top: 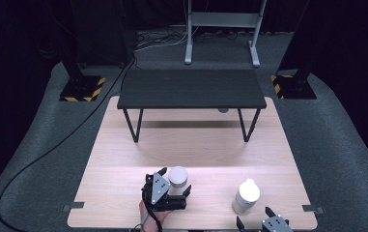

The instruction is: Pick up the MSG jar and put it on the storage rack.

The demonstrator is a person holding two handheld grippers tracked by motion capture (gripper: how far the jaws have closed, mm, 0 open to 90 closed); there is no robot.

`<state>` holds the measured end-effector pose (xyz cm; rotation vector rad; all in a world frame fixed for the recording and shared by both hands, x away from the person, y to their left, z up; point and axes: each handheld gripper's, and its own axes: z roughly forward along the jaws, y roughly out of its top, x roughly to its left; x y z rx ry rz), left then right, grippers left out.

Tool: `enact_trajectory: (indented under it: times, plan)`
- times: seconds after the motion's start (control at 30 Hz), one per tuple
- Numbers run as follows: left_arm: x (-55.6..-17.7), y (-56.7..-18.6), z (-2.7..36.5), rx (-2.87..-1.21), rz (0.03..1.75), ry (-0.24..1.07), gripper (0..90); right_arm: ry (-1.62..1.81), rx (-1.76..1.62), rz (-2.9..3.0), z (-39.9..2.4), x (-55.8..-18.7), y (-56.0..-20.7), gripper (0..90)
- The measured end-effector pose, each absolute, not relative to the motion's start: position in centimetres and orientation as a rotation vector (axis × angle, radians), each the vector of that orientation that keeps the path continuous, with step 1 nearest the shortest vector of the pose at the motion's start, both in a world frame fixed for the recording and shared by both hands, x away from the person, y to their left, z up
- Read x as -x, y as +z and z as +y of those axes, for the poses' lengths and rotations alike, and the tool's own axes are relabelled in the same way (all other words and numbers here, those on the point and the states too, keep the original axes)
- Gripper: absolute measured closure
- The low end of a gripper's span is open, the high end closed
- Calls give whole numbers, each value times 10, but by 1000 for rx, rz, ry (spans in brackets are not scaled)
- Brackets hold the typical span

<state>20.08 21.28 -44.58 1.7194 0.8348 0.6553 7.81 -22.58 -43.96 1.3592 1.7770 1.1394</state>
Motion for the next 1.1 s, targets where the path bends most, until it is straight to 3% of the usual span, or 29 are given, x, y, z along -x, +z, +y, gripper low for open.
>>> enact_trajectory:
  times: [0.13, 0.3, 0.63, 1.1]
  plan:
    - [-203, -446, 212, -1714, 835, 660, 42, 1142, -1354, 1781, -226, -78, -439, 0]
    - [-204, -451, 217, -1683, 812, 655, 188, 1141, -1355, 1780, -227, -78, -439, 0]
    - [-211, -456, 224, -1686, 774, 611, 328, 1138, -1354, 1781, -228, -77, -438, 0]
    - [-212, -454, 225, -1693, 768, 605, 341, 1134, -1345, 1789, -228, -77, -436, 0]
